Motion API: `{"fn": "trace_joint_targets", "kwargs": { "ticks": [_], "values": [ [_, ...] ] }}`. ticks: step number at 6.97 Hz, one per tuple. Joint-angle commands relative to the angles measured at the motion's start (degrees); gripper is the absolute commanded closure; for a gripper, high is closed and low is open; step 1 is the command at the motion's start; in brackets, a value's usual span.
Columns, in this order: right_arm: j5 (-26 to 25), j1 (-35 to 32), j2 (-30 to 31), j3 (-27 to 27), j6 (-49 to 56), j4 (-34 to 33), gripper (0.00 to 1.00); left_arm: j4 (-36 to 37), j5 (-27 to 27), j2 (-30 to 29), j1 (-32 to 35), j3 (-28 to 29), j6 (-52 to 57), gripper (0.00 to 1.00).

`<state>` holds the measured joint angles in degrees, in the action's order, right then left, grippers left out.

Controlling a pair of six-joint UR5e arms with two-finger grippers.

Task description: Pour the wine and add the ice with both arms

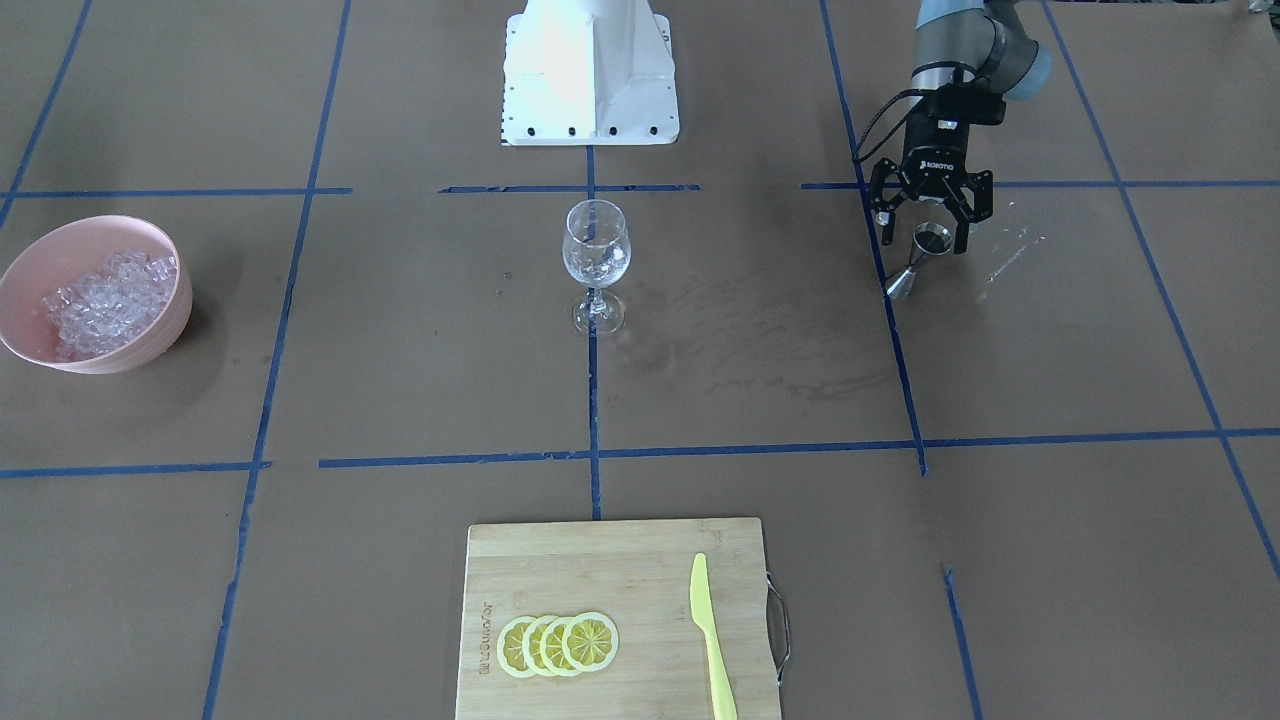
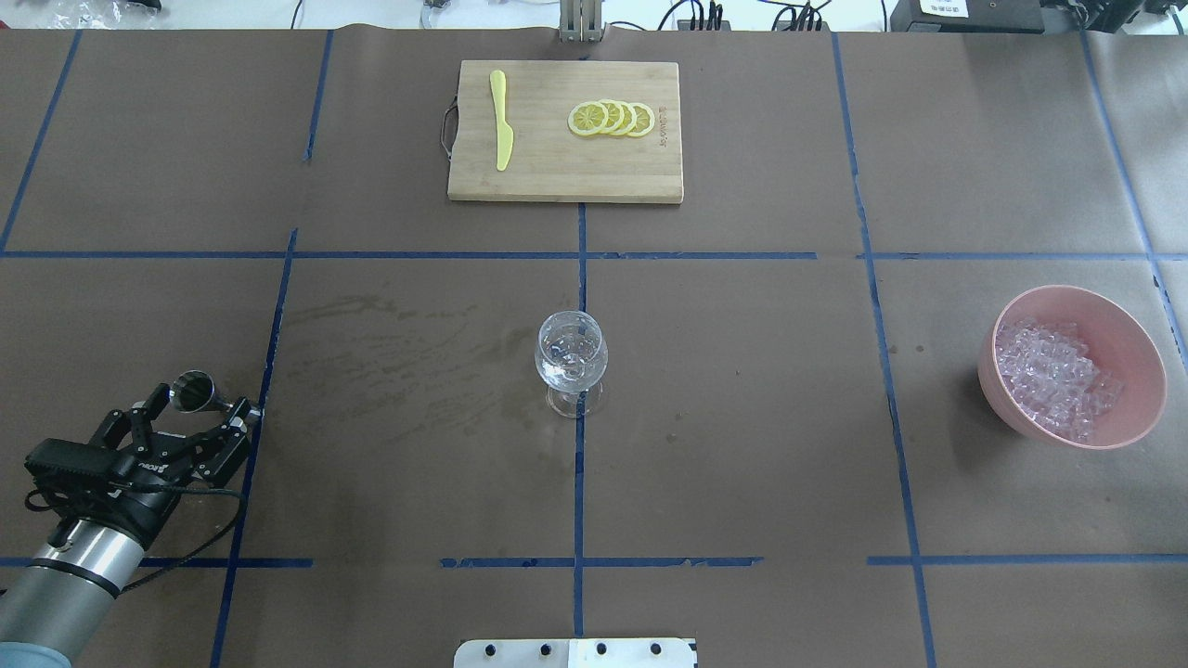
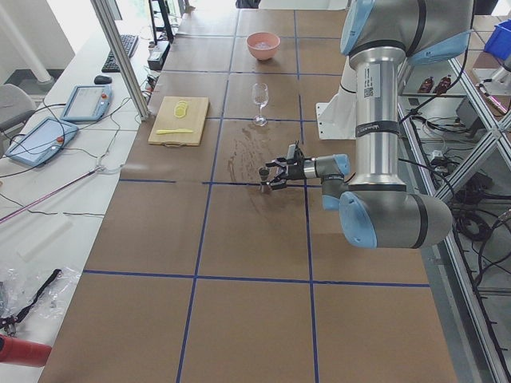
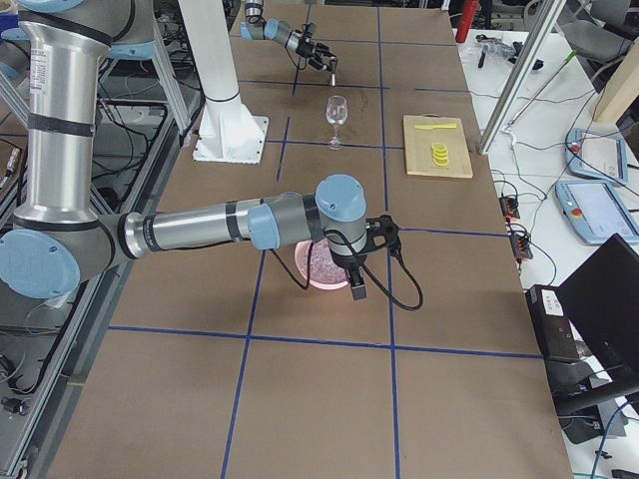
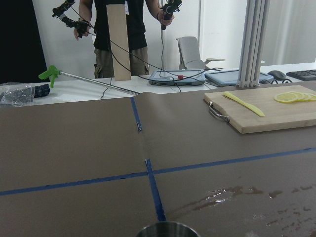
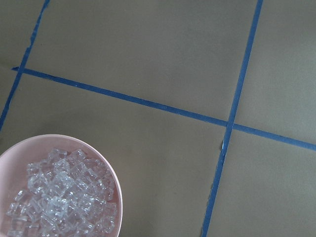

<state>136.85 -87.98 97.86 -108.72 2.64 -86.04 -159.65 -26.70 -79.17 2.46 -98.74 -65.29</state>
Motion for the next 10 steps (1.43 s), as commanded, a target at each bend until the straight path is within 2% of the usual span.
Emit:
{"fn": "trace_joint_targets", "kwargs": {
  "ticks": [1, 3, 4, 5, 6, 10],
  "values": [
    [0.0, 0.0, -0.04, 0.0, 0.0, 0.0, 0.0, -0.04, 0.15, -1.33, -0.09, 3.28, -1.5, 0.0],
    [0.0, 0.0, -0.04, -0.09, 0.0, 0.0, 0.0, 0.04, 0.15, -2.65, -0.09, 4.78, -1.5, 0.08],
    [0.0, 0.0, -0.04, -0.09, 0.0, 0.0, 0.0, 0.04, 0.07, -2.74, -0.09, 4.87, -1.5, 0.23],
    [0.0, 0.0, -0.04, -0.09, 0.0, 0.0, 0.0, 0.04, 0.07, -2.74, -0.09, 4.79, -1.5, 0.45],
    [0.0, 0.0, -0.04, 0.0, 0.0, 0.0, 0.0, 0.04, 0.07, -2.83, -0.09, 4.79, -1.5, 0.52],
    [0.0, 0.0, -0.13, -0.09, 0.0, 0.0, 0.0, -0.04, 0.07, -2.83, -0.09, 4.79, -1.68, 0.51]
  ]
}}
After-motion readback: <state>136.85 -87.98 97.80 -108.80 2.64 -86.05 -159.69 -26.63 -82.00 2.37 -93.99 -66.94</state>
